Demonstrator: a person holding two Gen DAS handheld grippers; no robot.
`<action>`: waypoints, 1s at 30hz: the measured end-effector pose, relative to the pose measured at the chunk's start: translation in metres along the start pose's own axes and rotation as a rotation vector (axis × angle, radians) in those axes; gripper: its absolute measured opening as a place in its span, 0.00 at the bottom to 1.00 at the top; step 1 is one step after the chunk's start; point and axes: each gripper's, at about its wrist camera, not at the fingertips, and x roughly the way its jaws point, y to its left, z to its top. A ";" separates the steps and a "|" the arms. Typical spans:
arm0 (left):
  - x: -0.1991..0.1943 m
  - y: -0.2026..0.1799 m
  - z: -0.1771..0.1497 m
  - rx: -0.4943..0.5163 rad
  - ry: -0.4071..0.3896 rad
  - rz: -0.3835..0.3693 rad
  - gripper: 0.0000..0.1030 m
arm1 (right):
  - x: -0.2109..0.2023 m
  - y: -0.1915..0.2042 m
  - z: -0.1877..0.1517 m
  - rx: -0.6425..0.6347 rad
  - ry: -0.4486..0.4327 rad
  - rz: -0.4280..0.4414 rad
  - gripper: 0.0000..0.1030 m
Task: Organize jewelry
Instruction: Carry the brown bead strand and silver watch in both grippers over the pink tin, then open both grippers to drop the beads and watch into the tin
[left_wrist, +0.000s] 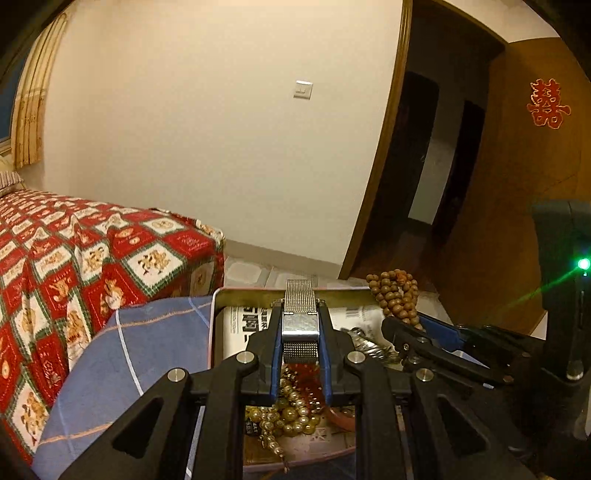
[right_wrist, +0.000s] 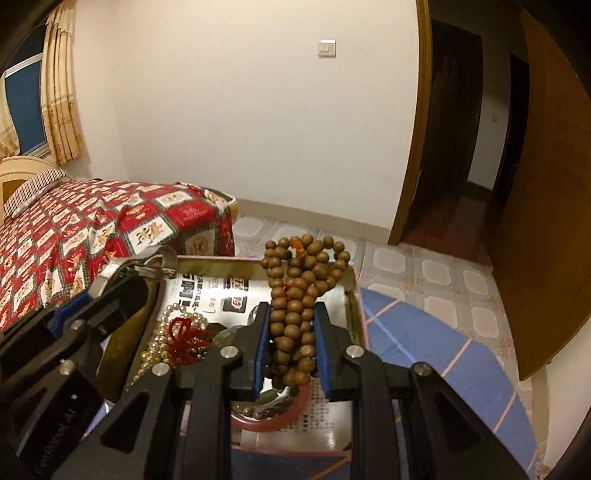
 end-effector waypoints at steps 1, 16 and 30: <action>0.002 0.001 -0.001 -0.001 0.005 0.003 0.16 | 0.003 0.001 0.000 -0.004 0.005 0.001 0.25; 0.027 0.007 -0.017 0.015 0.090 0.067 0.16 | 0.015 -0.001 -0.007 -0.021 0.010 0.005 0.25; 0.027 0.015 -0.016 -0.017 0.097 0.089 0.16 | 0.024 0.010 -0.009 -0.059 0.024 0.024 0.25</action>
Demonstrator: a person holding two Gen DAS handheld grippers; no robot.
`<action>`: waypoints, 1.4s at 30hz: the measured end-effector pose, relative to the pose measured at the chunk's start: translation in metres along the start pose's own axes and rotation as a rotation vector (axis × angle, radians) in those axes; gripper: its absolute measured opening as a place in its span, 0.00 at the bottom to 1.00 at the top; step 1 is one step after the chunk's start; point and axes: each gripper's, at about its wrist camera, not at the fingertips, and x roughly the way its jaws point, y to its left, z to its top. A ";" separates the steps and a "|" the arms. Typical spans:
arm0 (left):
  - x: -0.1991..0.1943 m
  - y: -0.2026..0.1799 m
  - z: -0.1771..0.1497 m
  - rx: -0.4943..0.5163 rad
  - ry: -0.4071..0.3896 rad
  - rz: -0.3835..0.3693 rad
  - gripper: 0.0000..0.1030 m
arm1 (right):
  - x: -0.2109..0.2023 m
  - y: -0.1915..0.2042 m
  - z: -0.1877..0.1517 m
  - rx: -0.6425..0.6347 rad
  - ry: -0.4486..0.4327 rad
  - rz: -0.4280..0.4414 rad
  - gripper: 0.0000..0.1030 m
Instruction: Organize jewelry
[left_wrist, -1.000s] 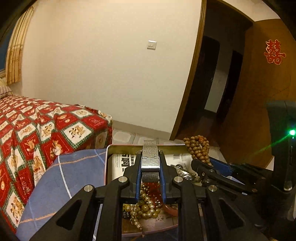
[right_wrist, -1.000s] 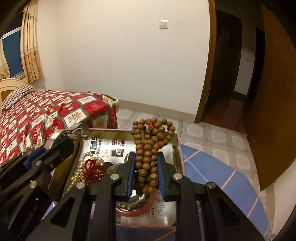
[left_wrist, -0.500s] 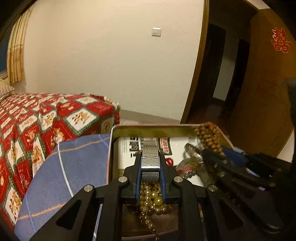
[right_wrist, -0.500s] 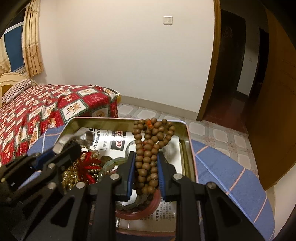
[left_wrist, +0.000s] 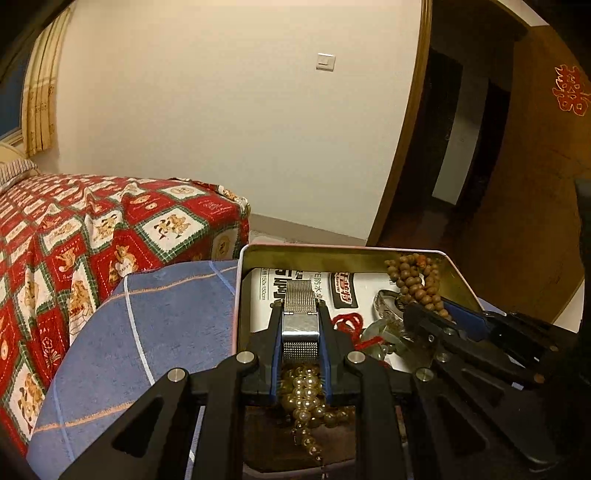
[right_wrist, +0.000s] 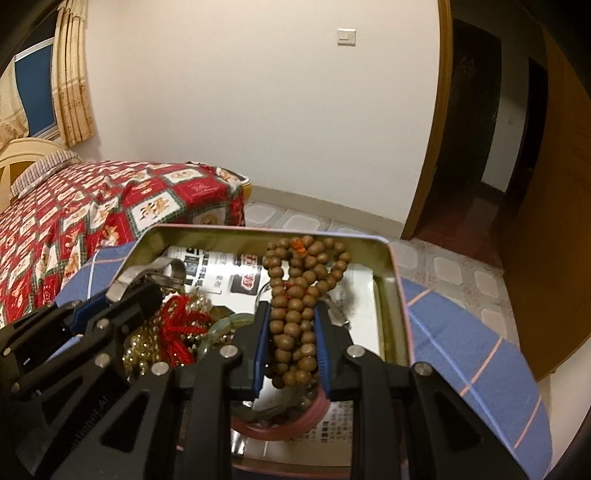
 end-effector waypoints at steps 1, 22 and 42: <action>0.001 0.001 0.000 -0.003 0.003 -0.001 0.16 | 0.000 0.001 0.000 -0.005 0.001 -0.001 0.25; -0.012 0.004 -0.001 -0.023 -0.013 -0.024 0.51 | -0.009 -0.021 -0.009 0.147 0.051 0.118 0.42; -0.070 0.001 -0.030 -0.017 -0.121 0.095 0.71 | -0.053 -0.016 -0.035 0.153 -0.040 -0.014 0.85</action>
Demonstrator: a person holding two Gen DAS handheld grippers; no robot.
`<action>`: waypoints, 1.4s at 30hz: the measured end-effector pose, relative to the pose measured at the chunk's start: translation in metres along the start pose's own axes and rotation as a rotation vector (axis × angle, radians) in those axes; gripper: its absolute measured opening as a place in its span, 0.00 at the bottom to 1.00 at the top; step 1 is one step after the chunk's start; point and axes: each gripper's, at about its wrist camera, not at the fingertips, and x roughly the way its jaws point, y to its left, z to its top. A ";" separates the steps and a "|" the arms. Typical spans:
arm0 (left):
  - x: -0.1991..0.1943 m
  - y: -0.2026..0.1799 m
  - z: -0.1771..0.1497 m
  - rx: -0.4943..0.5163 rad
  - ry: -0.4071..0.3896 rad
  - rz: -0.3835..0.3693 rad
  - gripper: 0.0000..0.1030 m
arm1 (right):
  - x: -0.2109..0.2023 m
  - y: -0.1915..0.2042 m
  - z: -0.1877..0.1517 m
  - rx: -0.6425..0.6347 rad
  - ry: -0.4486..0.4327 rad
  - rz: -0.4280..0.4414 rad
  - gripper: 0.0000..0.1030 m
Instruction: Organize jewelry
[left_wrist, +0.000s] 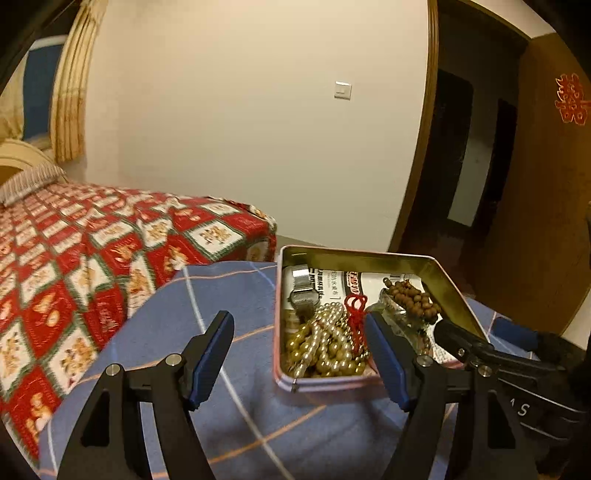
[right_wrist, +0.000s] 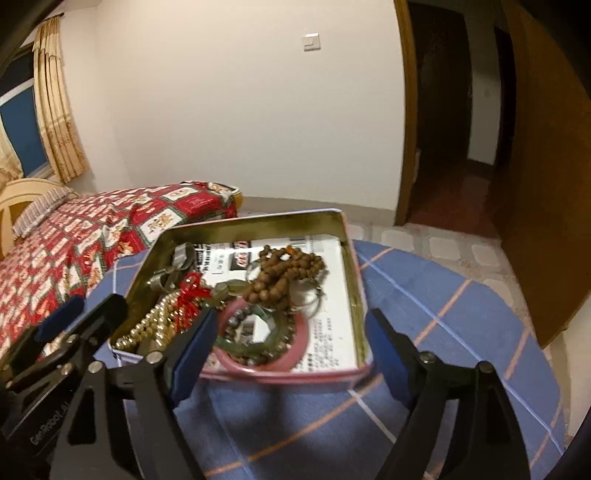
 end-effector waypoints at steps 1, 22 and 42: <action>-0.004 0.000 -0.003 -0.003 -0.003 0.006 0.71 | -0.002 0.000 -0.002 -0.003 -0.004 -0.013 0.88; -0.068 0.000 -0.030 0.007 -0.001 0.036 0.72 | -0.072 -0.005 -0.031 0.039 -0.068 -0.043 0.98; -0.157 -0.008 -0.015 0.039 -0.109 0.083 0.74 | -0.162 0.011 -0.035 0.008 -0.235 -0.054 1.00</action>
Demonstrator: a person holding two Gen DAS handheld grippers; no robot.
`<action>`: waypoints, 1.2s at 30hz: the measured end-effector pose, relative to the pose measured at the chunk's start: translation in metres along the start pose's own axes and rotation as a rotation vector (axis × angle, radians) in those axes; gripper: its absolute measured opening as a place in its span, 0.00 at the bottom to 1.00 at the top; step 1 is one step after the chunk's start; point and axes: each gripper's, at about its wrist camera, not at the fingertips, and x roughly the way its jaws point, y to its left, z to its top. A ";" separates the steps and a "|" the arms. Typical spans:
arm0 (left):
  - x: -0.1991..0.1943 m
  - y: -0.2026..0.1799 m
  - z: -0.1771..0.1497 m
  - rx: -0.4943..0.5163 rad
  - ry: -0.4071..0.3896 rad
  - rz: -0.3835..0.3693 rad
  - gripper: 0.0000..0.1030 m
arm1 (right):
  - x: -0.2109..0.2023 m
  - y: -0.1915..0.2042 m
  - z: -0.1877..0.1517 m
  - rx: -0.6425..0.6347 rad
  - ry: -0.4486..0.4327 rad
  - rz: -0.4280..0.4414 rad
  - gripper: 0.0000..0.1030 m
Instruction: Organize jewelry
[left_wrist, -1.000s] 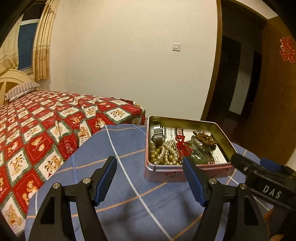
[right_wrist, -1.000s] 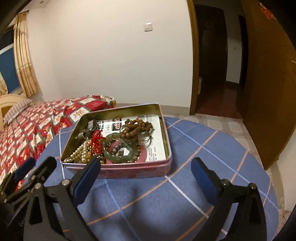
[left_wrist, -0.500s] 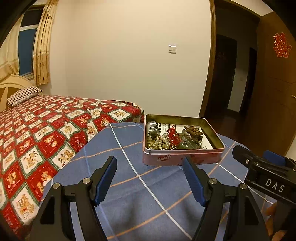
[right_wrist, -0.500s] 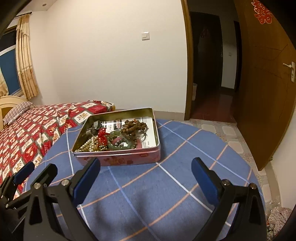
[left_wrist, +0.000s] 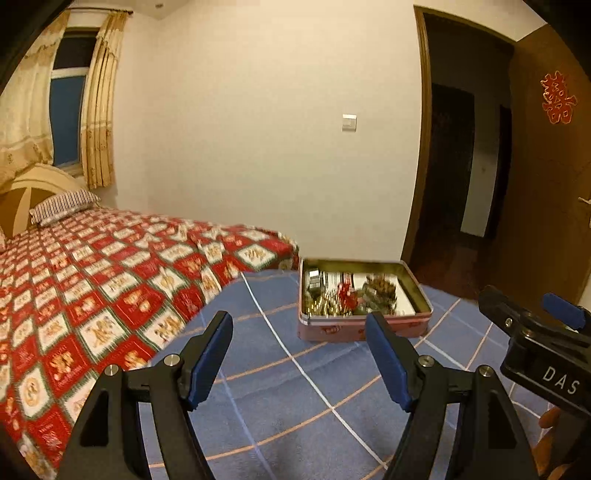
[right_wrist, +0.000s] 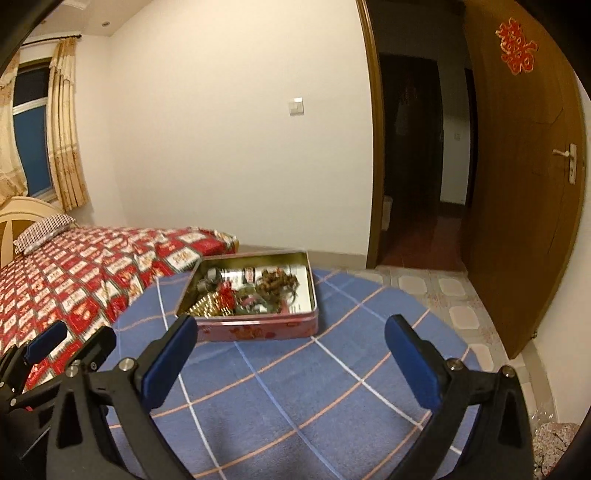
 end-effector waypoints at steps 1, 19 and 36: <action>-0.003 -0.001 0.002 0.004 -0.010 0.000 0.79 | -0.005 0.001 0.002 0.001 -0.013 0.000 1.00; -0.056 -0.003 0.021 0.028 -0.147 0.015 0.89 | -0.059 0.004 0.023 0.013 -0.178 0.014 1.00; -0.062 -0.003 0.021 0.033 -0.222 0.066 0.90 | -0.063 0.005 0.022 0.007 -0.193 0.006 1.00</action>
